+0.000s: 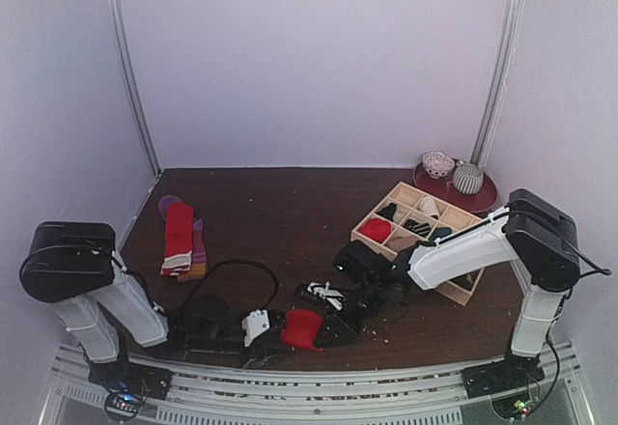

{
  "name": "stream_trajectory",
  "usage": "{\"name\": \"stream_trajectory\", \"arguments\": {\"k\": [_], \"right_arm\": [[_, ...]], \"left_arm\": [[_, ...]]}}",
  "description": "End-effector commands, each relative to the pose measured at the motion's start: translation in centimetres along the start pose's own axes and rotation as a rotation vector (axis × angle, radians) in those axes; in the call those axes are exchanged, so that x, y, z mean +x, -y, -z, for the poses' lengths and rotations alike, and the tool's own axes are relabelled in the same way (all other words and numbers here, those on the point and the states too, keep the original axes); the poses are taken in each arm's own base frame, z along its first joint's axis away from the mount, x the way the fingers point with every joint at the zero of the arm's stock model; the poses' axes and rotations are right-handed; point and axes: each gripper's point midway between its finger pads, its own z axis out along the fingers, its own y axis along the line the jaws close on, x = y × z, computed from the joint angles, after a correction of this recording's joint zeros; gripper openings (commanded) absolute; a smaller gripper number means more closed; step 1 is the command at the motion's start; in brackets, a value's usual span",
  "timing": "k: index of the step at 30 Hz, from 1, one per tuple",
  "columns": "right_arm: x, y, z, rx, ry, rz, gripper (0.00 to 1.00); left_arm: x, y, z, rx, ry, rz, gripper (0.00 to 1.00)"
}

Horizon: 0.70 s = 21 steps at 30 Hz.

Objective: Roll the socks
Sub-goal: Roll a pair of socks at the center of the board.

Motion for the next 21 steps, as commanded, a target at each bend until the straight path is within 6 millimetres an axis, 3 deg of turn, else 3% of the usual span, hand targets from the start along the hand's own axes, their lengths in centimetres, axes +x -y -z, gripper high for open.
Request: {"name": "stream_trajectory", "arguments": {"k": [1,10,21], "right_arm": [[8.3,3.8,-1.0,0.134,-0.255,-0.171,0.22],[8.3,3.8,-1.1,0.133,-0.256,-0.175,0.22],[8.4,3.9,-1.2,0.137,-0.269,-0.180,0.22]], "left_arm": [[-3.3,0.5,-0.9,0.042,0.113,-0.006,0.53],[-4.3,0.5,-0.9,0.042,0.144,-0.013,0.53],[-2.4,1.6,-2.2,0.111,0.072,0.036,0.19]]}}
